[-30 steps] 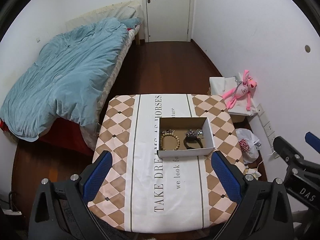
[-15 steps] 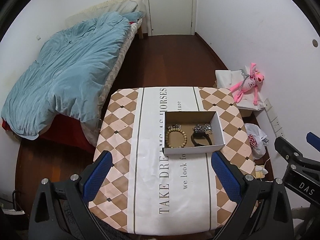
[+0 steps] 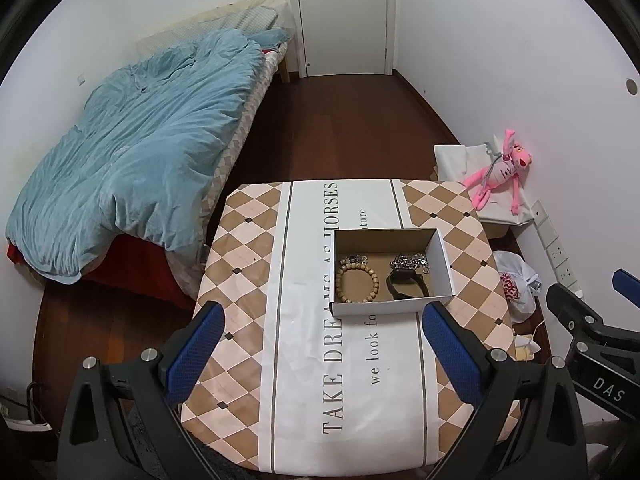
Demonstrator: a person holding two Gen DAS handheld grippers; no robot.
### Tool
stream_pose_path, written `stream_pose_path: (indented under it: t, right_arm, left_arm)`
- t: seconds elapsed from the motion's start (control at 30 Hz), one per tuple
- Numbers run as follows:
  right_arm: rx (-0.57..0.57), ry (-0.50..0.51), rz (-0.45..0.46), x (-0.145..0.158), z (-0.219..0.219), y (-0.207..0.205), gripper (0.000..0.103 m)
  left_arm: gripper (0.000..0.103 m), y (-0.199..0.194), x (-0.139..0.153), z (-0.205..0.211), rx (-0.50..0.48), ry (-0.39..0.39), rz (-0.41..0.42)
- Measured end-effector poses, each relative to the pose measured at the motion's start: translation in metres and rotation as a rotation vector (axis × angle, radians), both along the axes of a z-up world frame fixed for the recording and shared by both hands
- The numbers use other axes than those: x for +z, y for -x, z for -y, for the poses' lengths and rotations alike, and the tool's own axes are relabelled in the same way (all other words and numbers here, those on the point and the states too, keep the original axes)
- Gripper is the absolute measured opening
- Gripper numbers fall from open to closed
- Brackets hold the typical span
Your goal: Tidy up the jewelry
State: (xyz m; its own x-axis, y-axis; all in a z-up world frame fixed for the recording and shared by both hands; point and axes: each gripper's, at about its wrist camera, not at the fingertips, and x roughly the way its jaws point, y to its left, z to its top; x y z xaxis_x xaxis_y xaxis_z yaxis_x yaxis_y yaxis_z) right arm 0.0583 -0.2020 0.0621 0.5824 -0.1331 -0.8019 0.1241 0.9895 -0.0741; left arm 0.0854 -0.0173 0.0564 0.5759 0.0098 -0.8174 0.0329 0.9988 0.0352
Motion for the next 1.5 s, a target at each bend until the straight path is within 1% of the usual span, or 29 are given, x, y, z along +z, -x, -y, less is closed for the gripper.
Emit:
stream_pose_path:
  t: [1.5]
  right_arm:
    - [0.006, 0.005, -0.008, -0.003, -0.0032, -0.002, 0.103]
  left_arm:
    - [0.101, -0.0033, -0.0074, 0.001, -0.001, 0.003, -0.006]
